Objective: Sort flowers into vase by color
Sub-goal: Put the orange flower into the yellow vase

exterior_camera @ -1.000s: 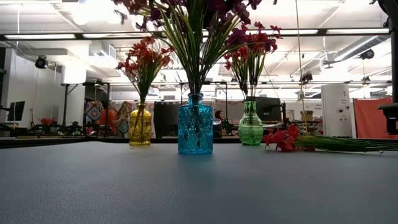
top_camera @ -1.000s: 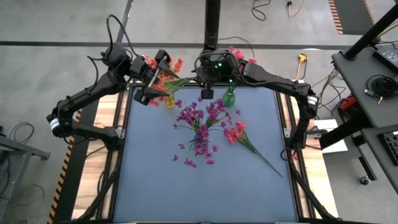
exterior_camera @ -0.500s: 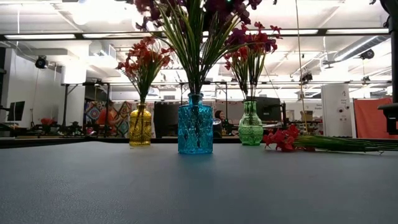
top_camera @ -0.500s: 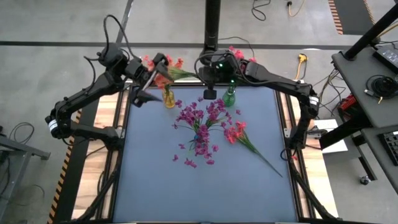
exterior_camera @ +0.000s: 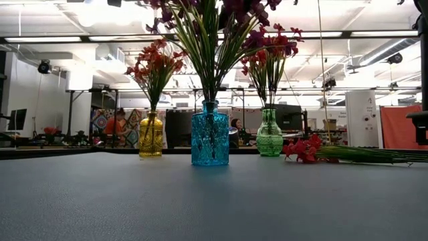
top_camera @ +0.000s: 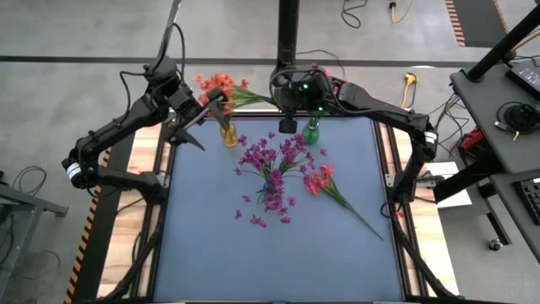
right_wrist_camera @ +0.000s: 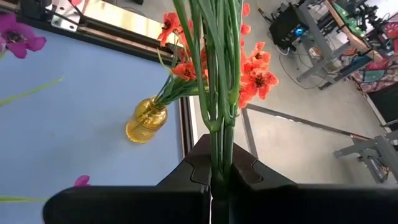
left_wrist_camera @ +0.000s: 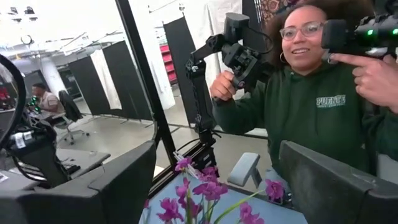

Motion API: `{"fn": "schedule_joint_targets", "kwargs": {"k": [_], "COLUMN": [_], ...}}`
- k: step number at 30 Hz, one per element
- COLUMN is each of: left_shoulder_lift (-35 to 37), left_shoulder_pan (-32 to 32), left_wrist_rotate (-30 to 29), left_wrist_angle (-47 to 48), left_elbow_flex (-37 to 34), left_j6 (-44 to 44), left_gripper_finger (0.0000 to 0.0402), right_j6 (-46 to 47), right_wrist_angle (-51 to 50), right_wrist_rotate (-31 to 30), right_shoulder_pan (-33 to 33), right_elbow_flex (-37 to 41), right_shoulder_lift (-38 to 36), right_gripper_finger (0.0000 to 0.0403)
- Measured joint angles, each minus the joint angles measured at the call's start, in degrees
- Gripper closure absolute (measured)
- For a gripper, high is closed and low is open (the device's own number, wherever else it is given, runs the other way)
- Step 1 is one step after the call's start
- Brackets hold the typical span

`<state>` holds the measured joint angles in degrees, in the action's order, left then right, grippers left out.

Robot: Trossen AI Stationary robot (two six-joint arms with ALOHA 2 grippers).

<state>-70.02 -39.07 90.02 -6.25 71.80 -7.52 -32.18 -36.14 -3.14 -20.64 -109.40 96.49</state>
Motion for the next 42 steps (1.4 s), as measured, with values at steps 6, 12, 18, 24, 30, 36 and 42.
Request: {"fn": "schedule_joint_targets", "kwargs": {"k": [6,12,18,24,30,36,42], "left_shoulder_lift": [0.1,-0.2,-0.2,0.0,-0.2,-1.3,-3.2], "left_shoulder_pan": [0.0,4.0,7.5,6.9,4.0,3.8,6.8], "left_wrist_rotate": [0.0,0.0,-0.1,-4.8,-10.8,-15.6,-15.9], "left_wrist_angle": [-0.1,0.0,-1.5,-4.3,-4.6,-6.1,-16.6], "left_elbow_flex": [-1.6,-2.0,-0.9,2.1,3.7,5.3,5.9], "left_j6": [-1.5,-5.0,-8.5,-8.9,-16.3,-16.4,-3.8], "left_gripper_finger": [0.0079,0.008,0.008,0.008,0.008,0.008,0.008], "right_j6": [0.1,0.0,-0.4,-1.6,-2.4,-3.5,-4.7], "right_wrist_angle": [-0.4,1.9,2.2,2.4,4.4,6.1,9.1], "right_wrist_rotate": [-0.1,0.3,2.4,2.6,3.6,3.6,3.9], "right_shoulder_pan": [0.0,0.0,0.0,0.4,0.7,0.9,0.9], "right_elbow_flex": [0.0,0.0,0.0,0.0,0.0,0.0,0.0], "right_shoulder_lift": [0.0,0.5,2.0,2.6,2.6,2.7,3.2], "right_gripper_finger": [0.0394,0.0394,0.0394,0.0394,0.0394,0.0394,0.0394]}}
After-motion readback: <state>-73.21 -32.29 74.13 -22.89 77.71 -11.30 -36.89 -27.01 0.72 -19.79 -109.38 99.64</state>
